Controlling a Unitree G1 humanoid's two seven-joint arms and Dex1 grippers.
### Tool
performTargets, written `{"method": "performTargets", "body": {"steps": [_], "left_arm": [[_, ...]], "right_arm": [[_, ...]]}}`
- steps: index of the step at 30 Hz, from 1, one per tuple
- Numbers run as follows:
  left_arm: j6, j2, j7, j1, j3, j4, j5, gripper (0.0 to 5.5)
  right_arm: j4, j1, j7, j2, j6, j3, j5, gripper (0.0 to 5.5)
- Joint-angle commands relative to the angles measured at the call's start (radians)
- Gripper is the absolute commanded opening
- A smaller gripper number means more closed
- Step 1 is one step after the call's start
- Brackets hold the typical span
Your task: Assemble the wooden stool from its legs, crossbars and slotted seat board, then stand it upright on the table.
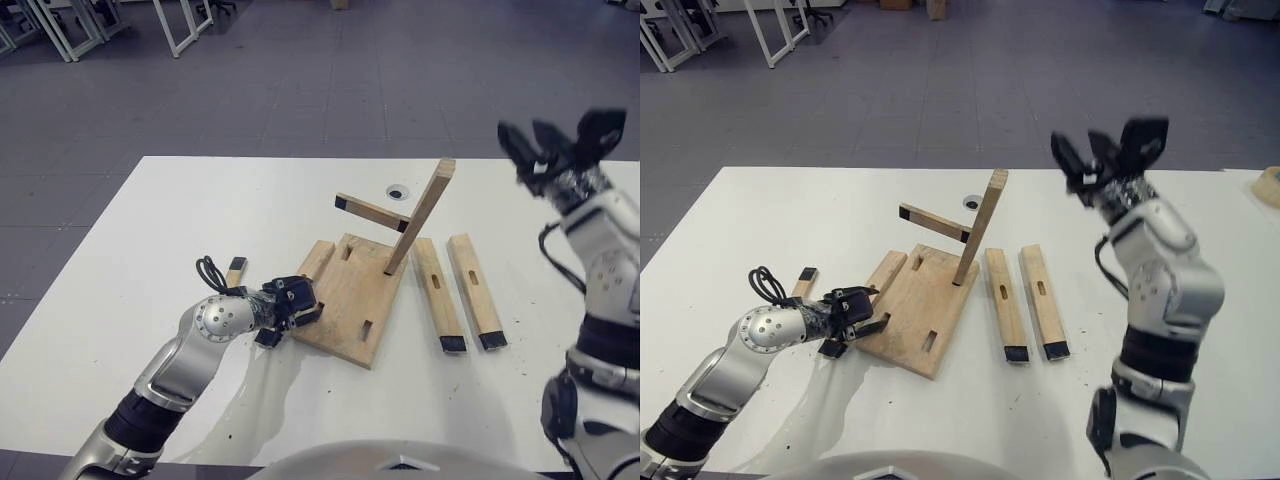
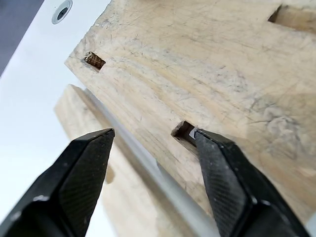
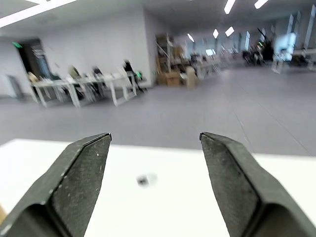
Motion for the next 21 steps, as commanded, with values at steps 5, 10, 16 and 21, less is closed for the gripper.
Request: {"method": "performTargets", "body": {"steps": [5,10,16,21], "left_arm": [[0.071,0.028,-0.003,0.000,0.075,-0.049,-0.054,3.03],[0.072,0.051,0.018,0.013,0.079,-0.037,-0.035,3.03],[0.050,0.059,0.031,0.041,0.069,-0.004,-0.018,3.03],[0.028,0.064,0.022,0.072,0.047,0.019,-0.005,3.03]], "right_arm": [[-0.134,0.547,-0.020,0.086,-0.167,0.134,-0.162,3.33],[-0.139,0.660,-0.021,0.101,-0.220,0.184,-0.208,3.33],[-0.090,0.683,-0.041,0.101,-0.218,0.193,-0.256,3.33],[-0.067,0.675,-0.039,0.097,-0.211,0.199,-0.270,2.42]]}}
